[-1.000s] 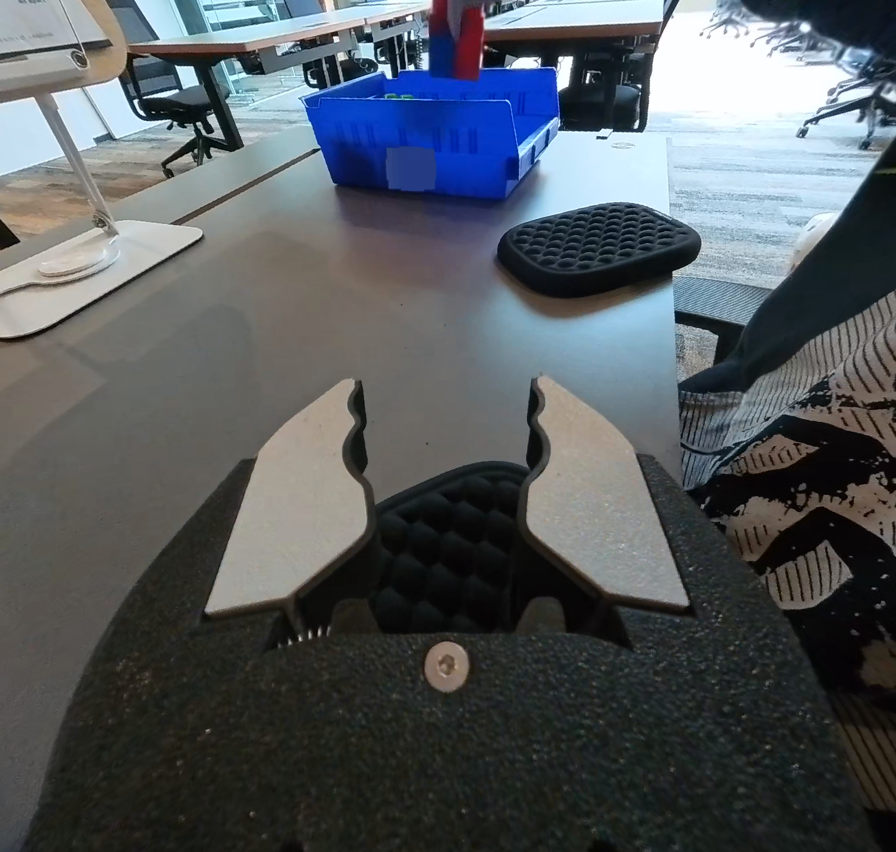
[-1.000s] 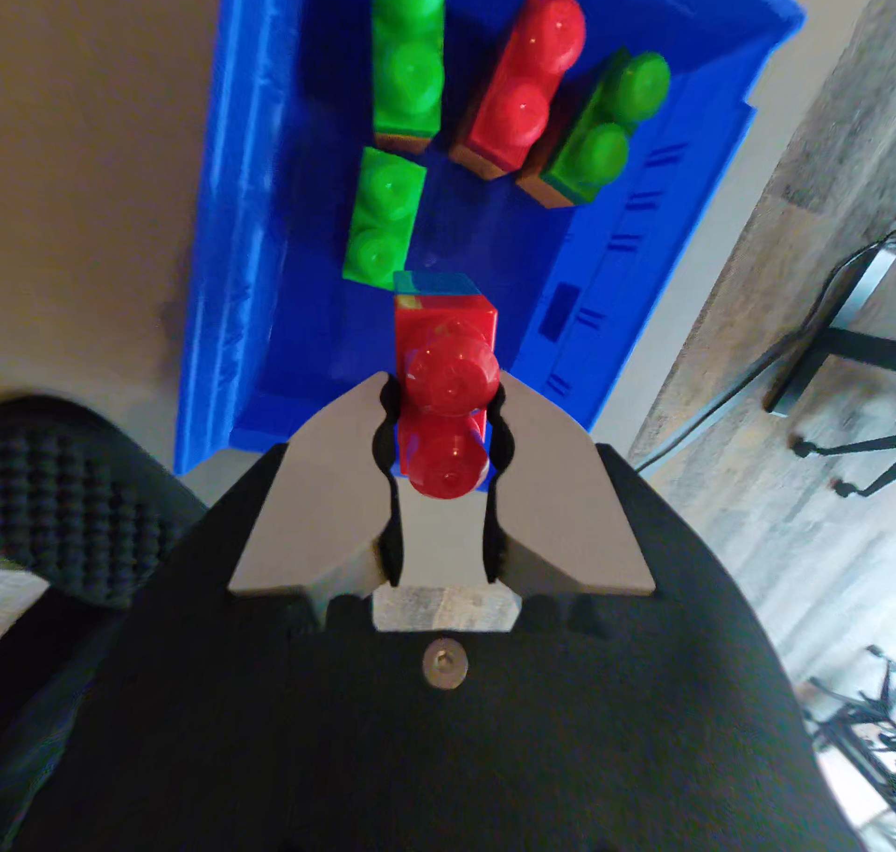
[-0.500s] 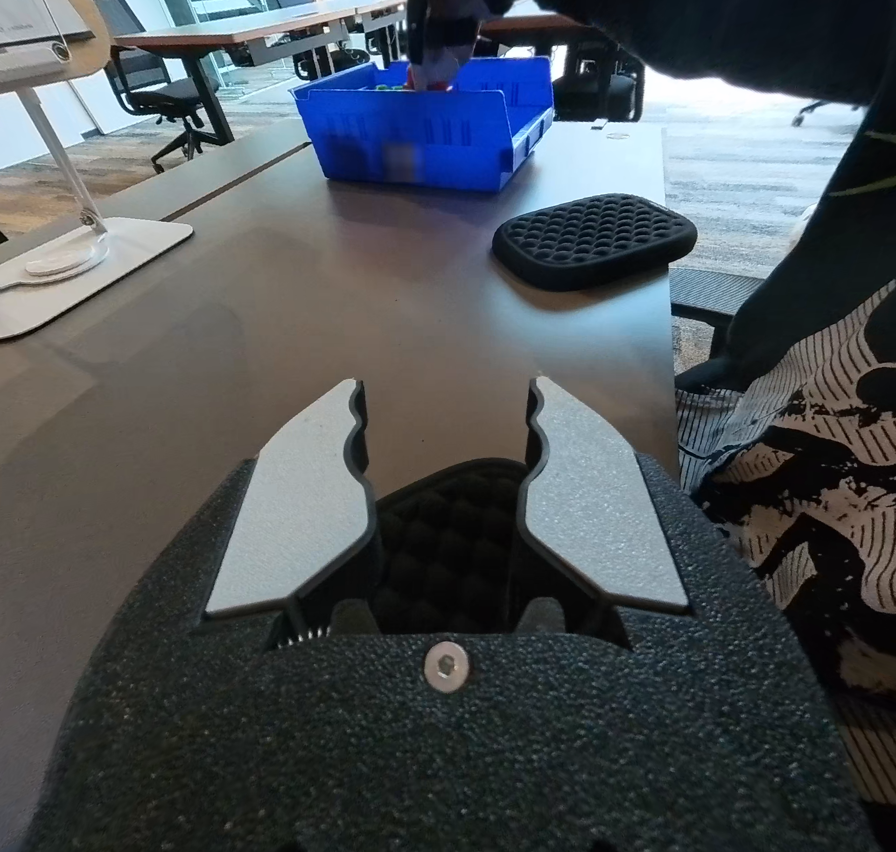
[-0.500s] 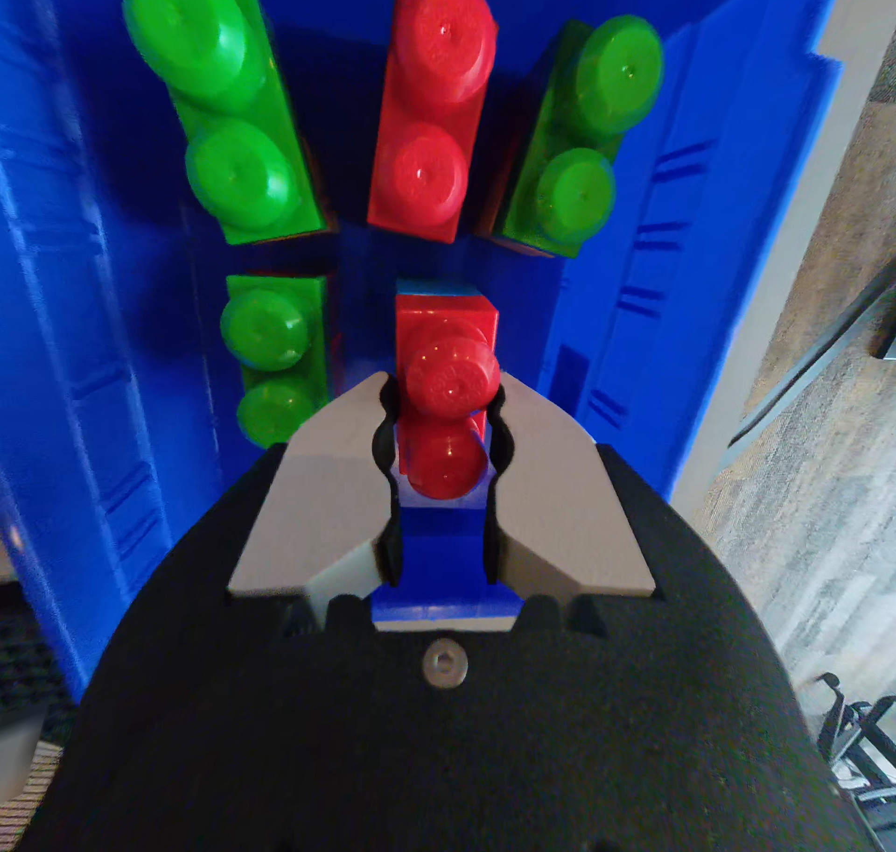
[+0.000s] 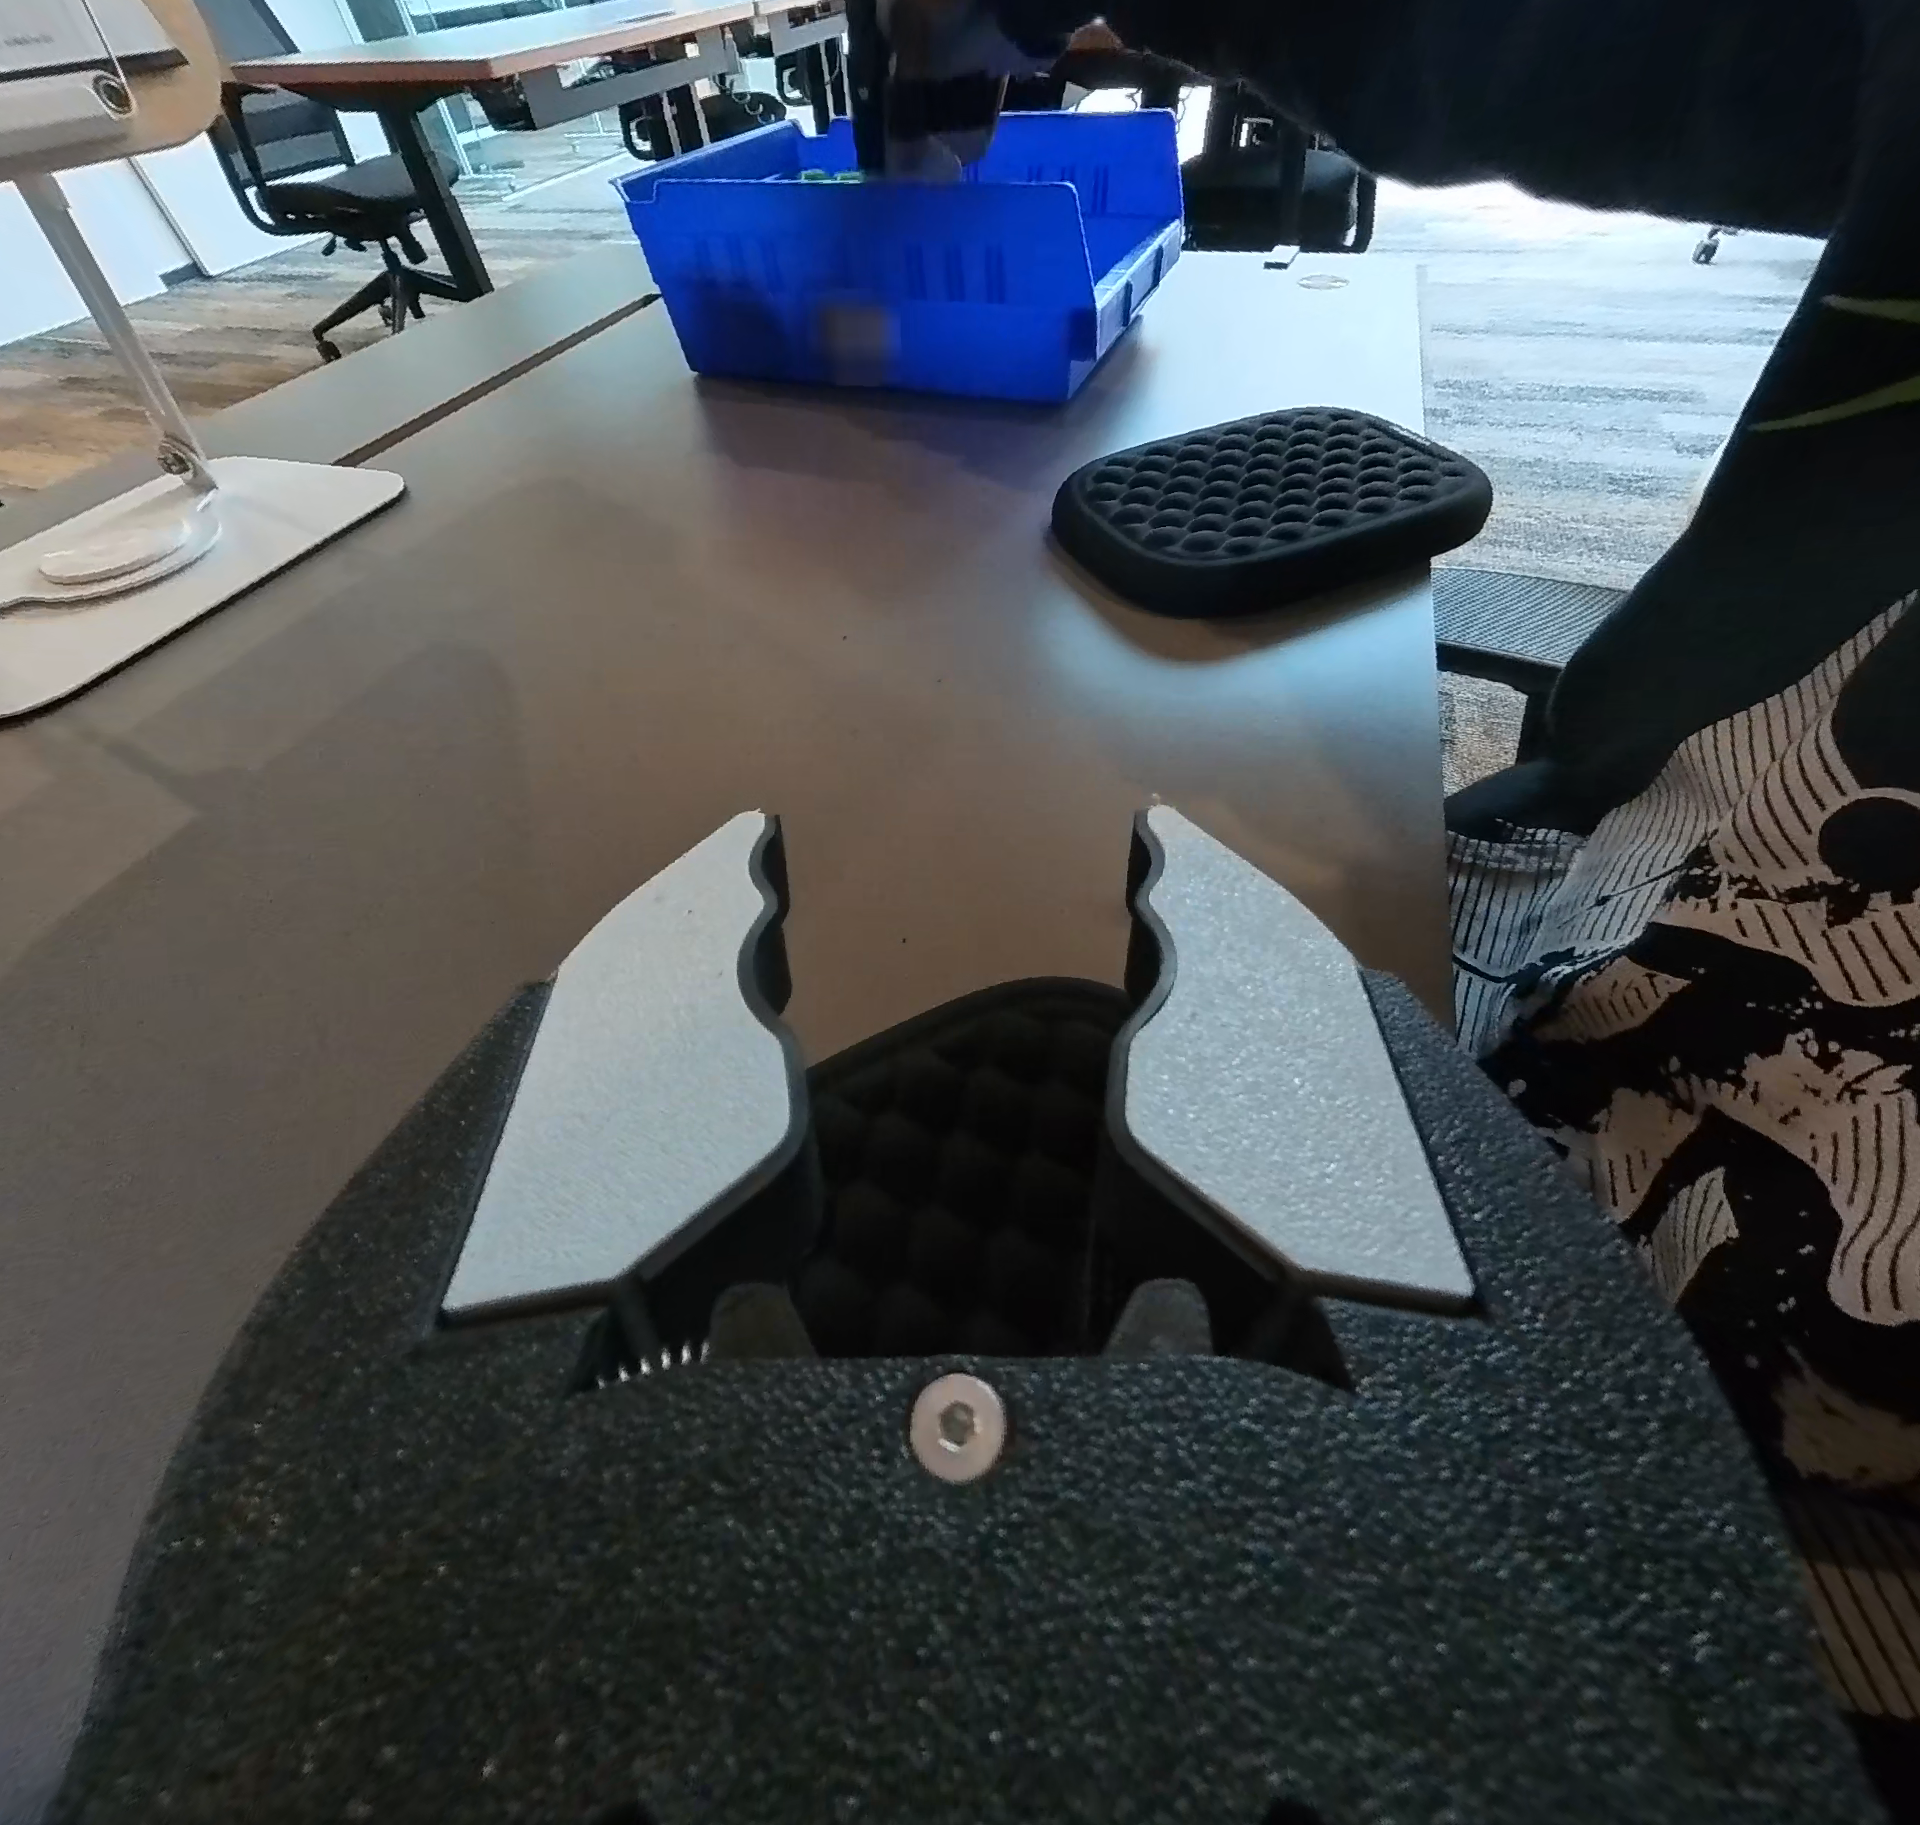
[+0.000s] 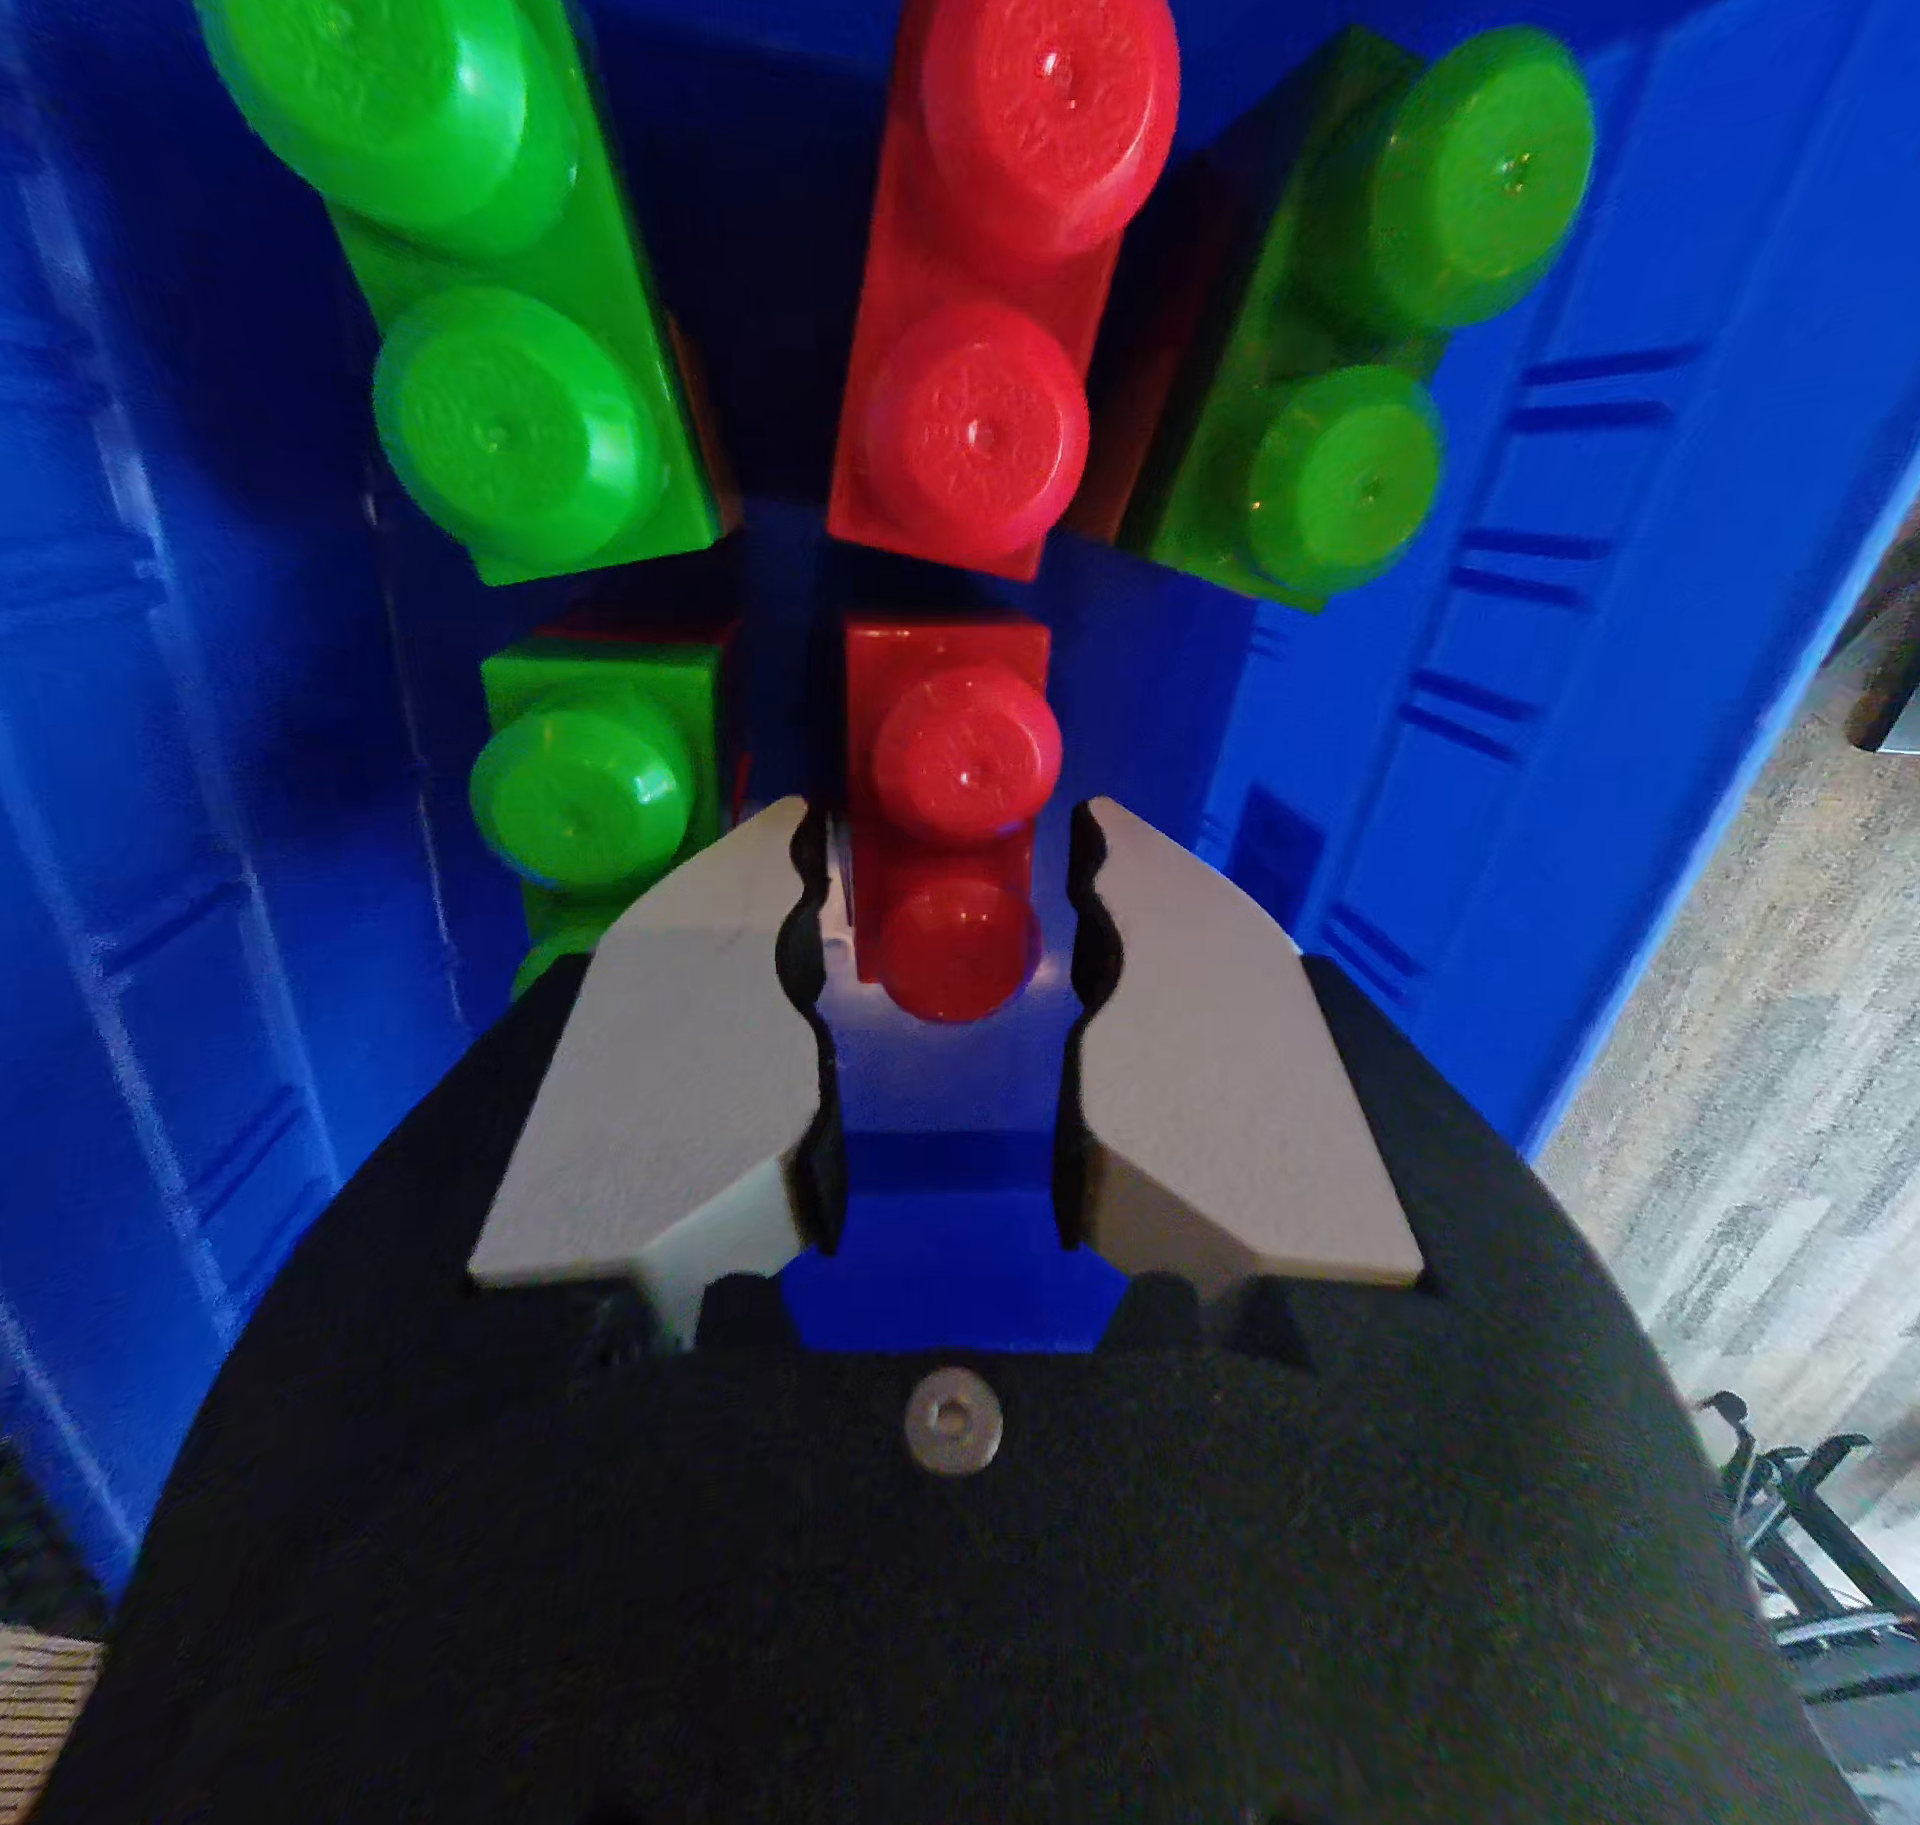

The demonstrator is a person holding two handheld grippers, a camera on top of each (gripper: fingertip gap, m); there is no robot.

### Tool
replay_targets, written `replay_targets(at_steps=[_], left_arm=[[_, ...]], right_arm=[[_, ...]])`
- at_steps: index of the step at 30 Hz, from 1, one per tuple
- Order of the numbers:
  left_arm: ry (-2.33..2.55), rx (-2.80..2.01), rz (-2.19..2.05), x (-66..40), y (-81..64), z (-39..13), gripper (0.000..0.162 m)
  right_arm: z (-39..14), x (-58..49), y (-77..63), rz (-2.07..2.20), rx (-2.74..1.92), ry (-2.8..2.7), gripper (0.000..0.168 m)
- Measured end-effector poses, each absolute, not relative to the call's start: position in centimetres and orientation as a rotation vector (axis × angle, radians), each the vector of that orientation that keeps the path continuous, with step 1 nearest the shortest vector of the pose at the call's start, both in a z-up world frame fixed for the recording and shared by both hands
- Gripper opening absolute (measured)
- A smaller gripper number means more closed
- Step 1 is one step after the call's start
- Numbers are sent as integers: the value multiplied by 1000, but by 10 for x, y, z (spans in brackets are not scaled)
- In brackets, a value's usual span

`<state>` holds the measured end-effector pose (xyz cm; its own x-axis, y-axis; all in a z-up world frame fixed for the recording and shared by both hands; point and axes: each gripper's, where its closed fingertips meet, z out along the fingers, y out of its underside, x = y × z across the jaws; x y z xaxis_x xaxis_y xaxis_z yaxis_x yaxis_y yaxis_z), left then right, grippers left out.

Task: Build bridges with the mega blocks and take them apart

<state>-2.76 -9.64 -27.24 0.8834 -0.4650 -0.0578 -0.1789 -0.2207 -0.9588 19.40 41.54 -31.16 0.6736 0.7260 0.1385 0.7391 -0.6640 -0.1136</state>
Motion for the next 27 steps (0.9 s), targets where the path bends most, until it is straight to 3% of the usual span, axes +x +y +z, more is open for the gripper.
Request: replay_targets(at_steps=[13,22,27], left_arm=[[480,-1804,-269,-28,-95,-273,63],[466,-1818,-244,-30,-93,-274,63],[442,-1816,-237,-33,-92,-273,62]], right_arm=[[-223,177,384,67,-2382,-1310,54],[-166,121,236,721,-1838,-1469,62],[-169,102,148,913,-1514,-1511,61]])
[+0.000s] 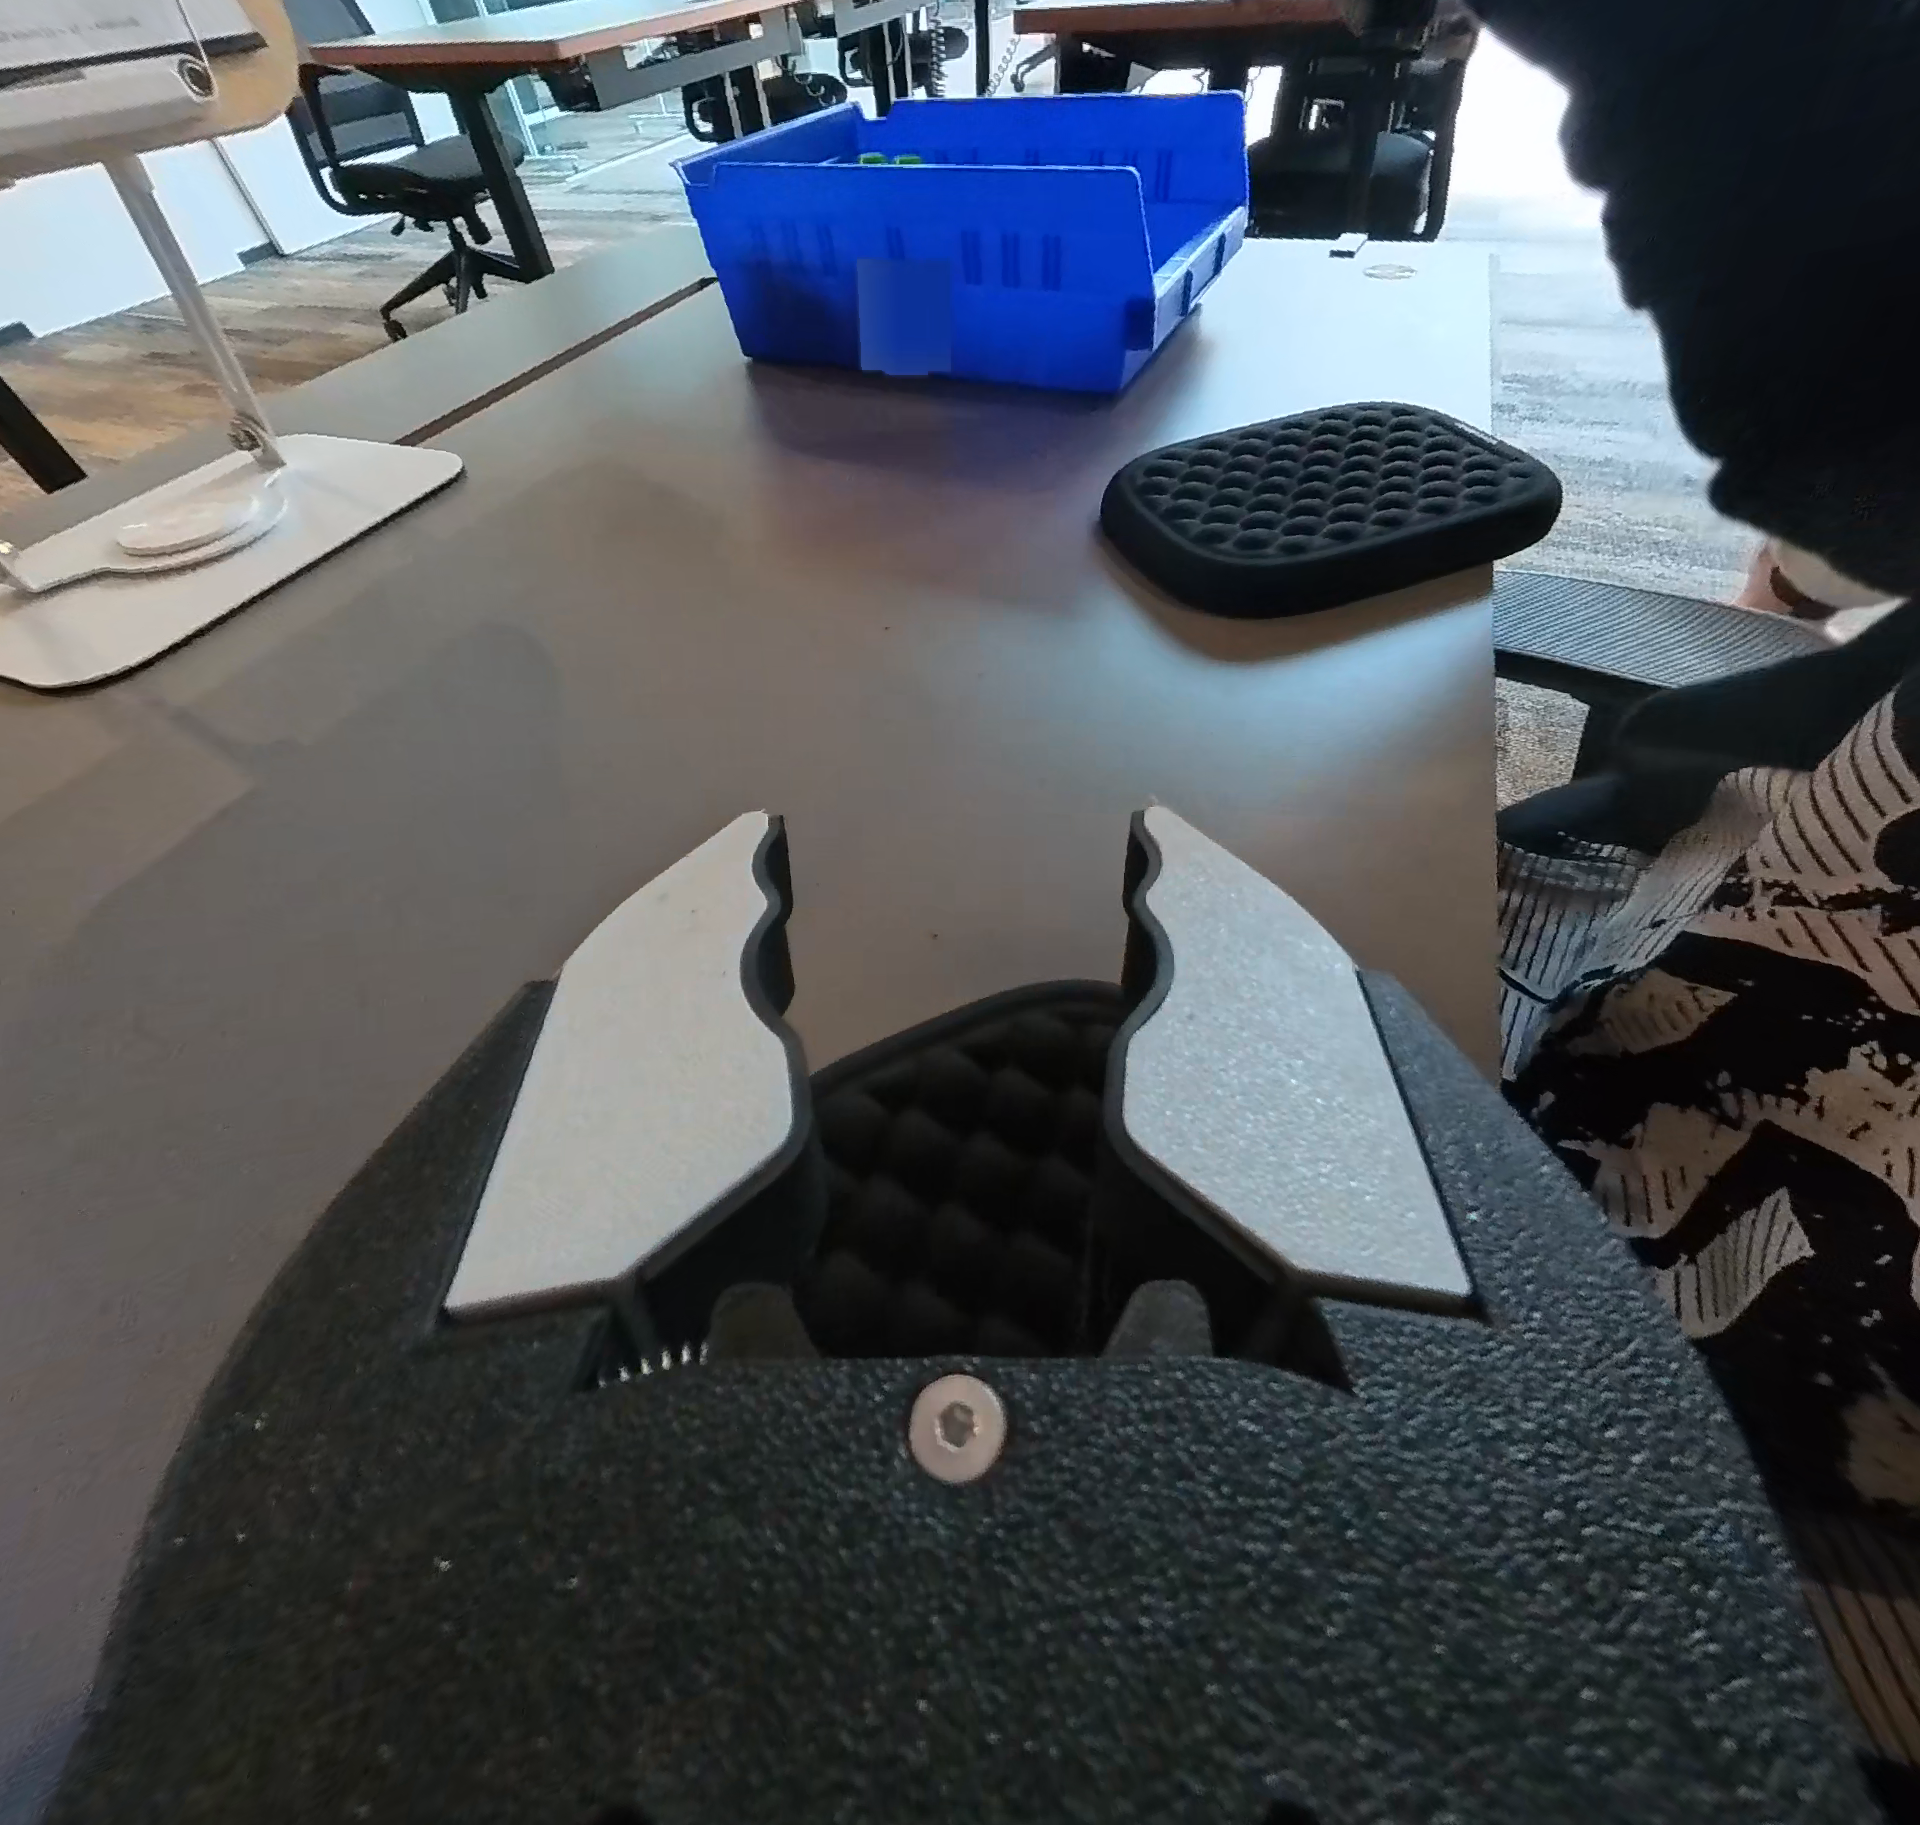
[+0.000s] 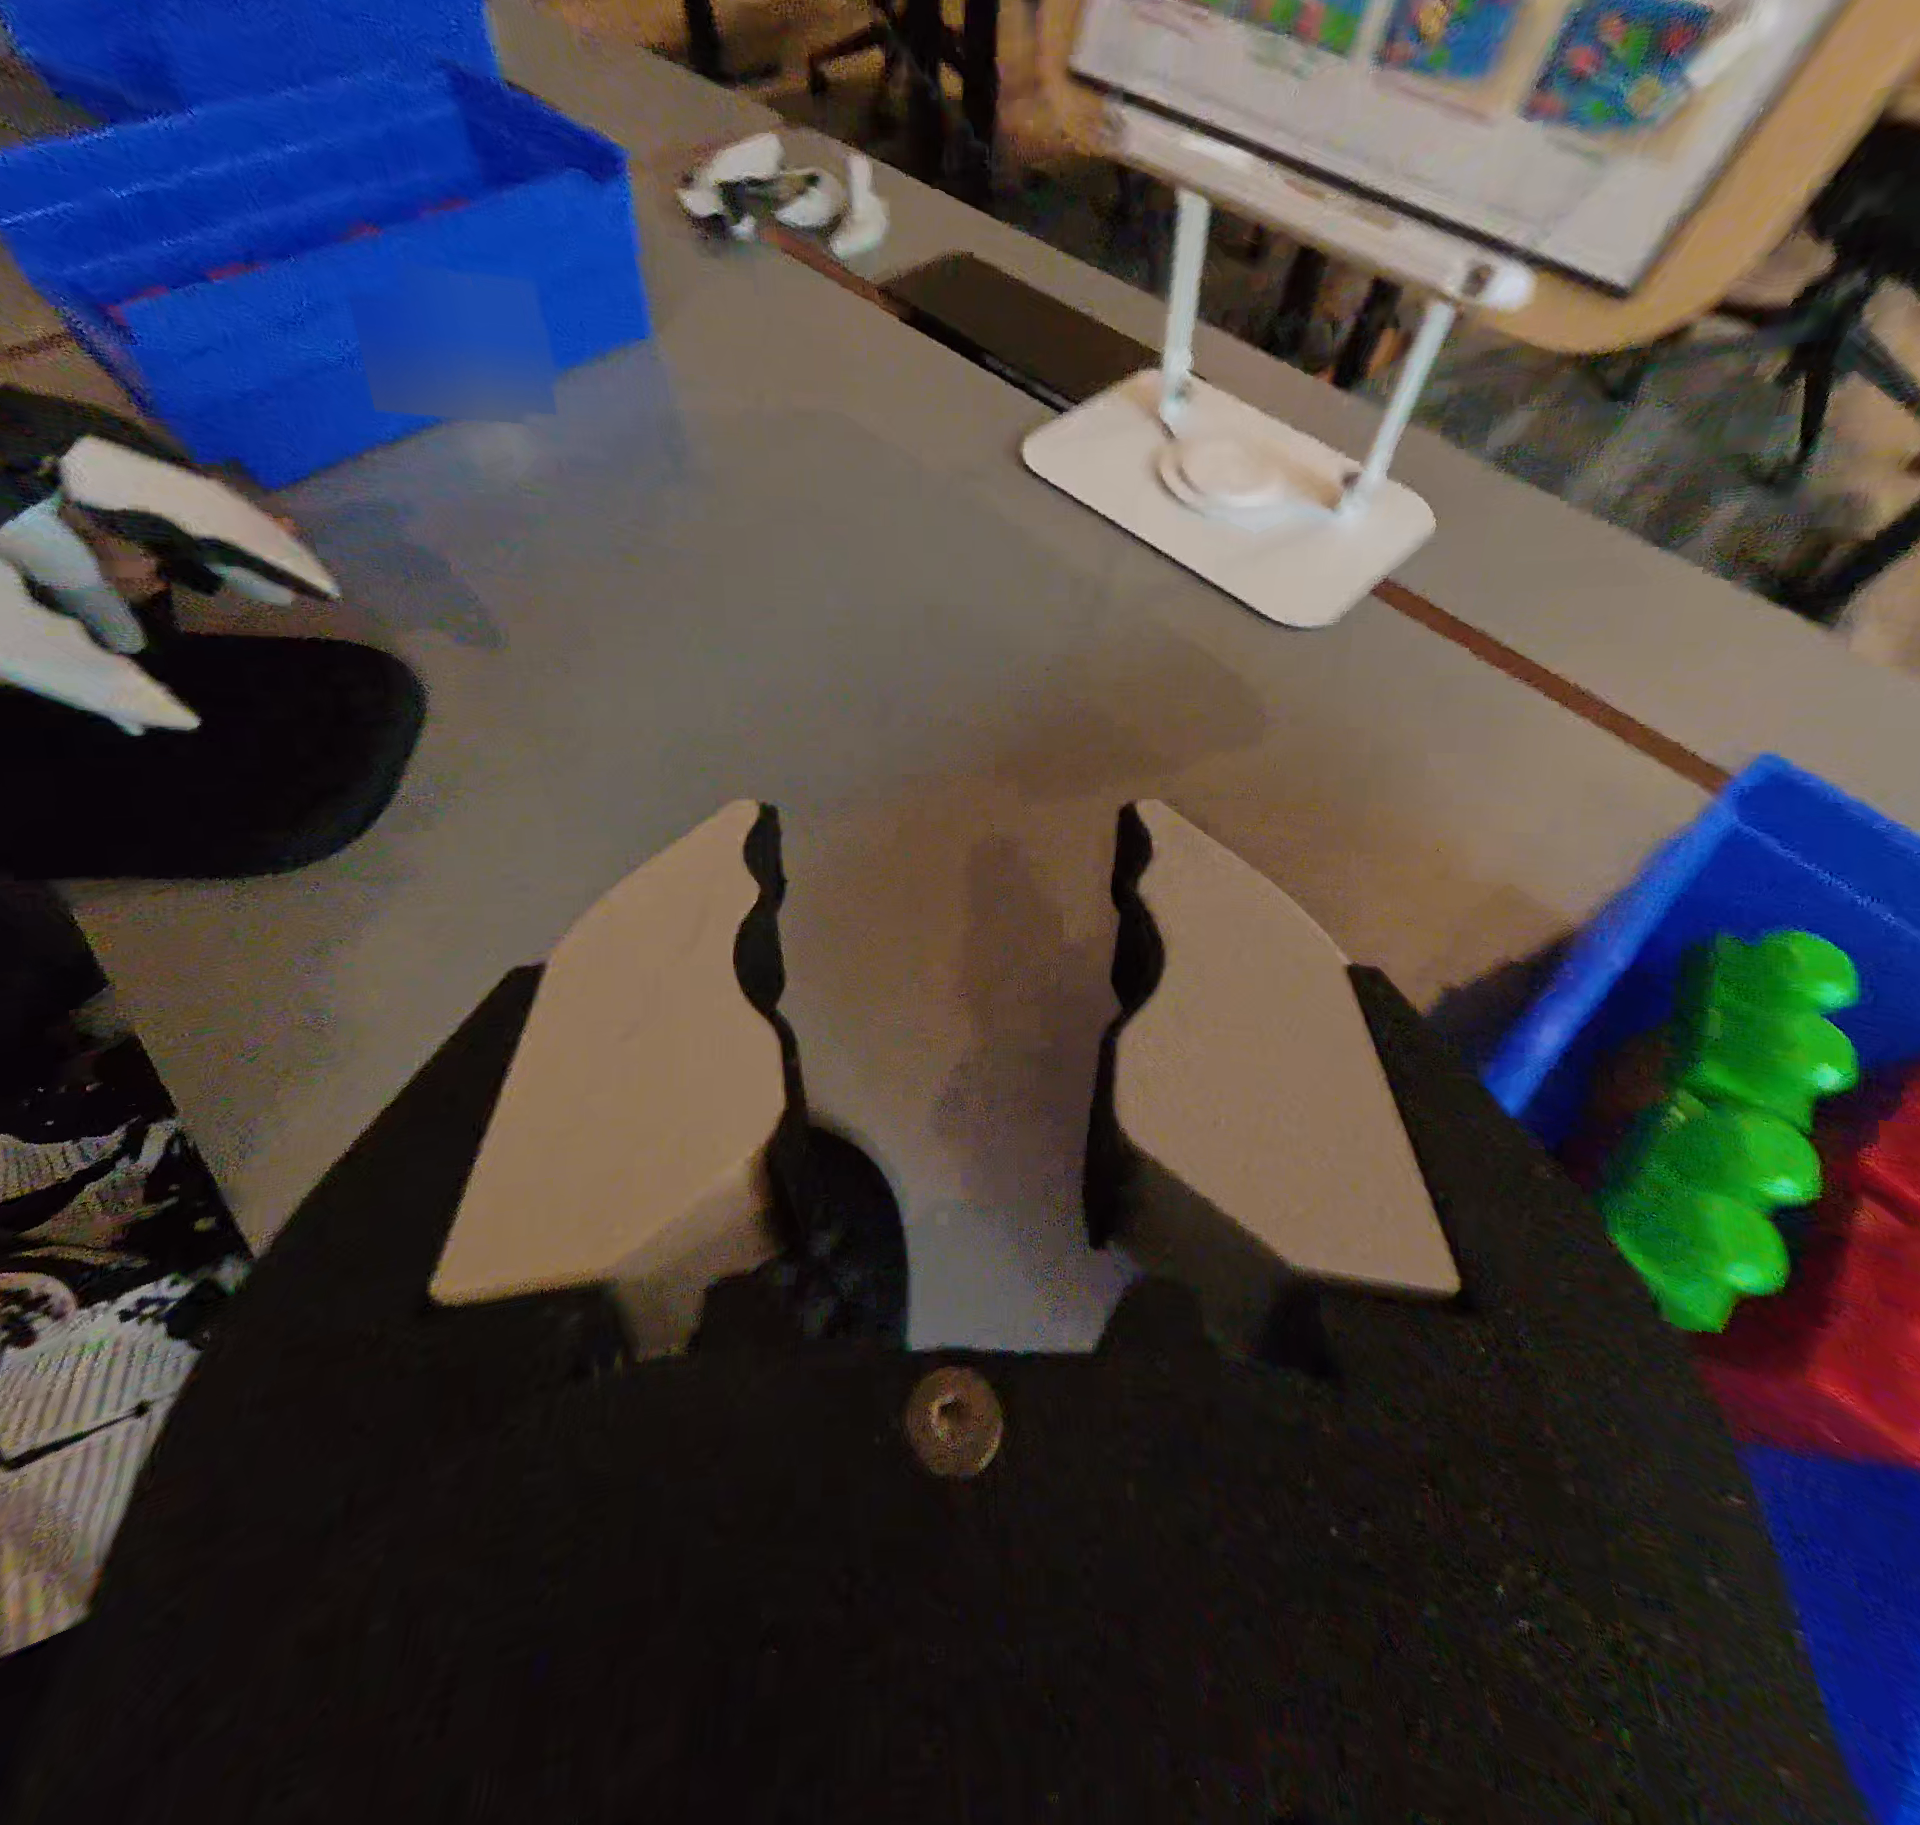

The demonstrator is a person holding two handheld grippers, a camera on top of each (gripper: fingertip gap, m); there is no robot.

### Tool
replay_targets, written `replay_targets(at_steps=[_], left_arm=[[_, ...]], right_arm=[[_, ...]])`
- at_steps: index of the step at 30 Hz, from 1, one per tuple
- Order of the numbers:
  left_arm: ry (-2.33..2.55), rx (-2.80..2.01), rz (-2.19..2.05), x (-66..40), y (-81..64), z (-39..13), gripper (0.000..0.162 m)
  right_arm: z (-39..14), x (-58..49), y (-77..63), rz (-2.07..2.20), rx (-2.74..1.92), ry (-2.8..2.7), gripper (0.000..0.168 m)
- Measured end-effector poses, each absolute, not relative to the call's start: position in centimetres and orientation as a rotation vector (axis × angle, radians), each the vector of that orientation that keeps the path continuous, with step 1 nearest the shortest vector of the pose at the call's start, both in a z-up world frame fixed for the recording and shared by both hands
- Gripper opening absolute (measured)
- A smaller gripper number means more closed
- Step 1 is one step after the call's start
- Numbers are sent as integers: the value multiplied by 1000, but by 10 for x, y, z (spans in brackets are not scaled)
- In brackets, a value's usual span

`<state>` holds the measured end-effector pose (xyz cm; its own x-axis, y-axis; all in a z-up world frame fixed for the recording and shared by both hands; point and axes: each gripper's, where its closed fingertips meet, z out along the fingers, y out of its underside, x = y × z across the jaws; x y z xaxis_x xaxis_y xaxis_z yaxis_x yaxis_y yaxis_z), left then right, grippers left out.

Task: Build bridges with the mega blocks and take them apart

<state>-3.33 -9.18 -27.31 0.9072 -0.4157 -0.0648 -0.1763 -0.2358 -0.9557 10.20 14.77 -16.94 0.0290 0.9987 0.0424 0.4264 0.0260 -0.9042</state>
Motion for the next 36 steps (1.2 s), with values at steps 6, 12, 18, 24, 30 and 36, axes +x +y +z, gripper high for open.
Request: replay_targets(at_steps=[6,12,18,24,30,36], left_arm=[[409,-1776,-177,-39,-94,-263,60],[346,-1796,-16,-65,-122,-231,60],[-3,-2006,490,-180,-200,-200,56],[-406,-2360,658,-289,-277,-212,51],[-574,-2729,604,-325,-296,-253,51],[-918,-2868,487,-340,-305,-289,54]], right_arm=[[-216,78,95,896,-1295,-1626,63],[-227,57,87,1077,-1154,-1500,55],[-247,56,85,994,-1148,-1574,56],[-245,59,84,1060,-1185,-1535,56],[-239,63,91,1152,-1253,-1439,54],[-230,70,97,1275,-1327,-1331,50]])
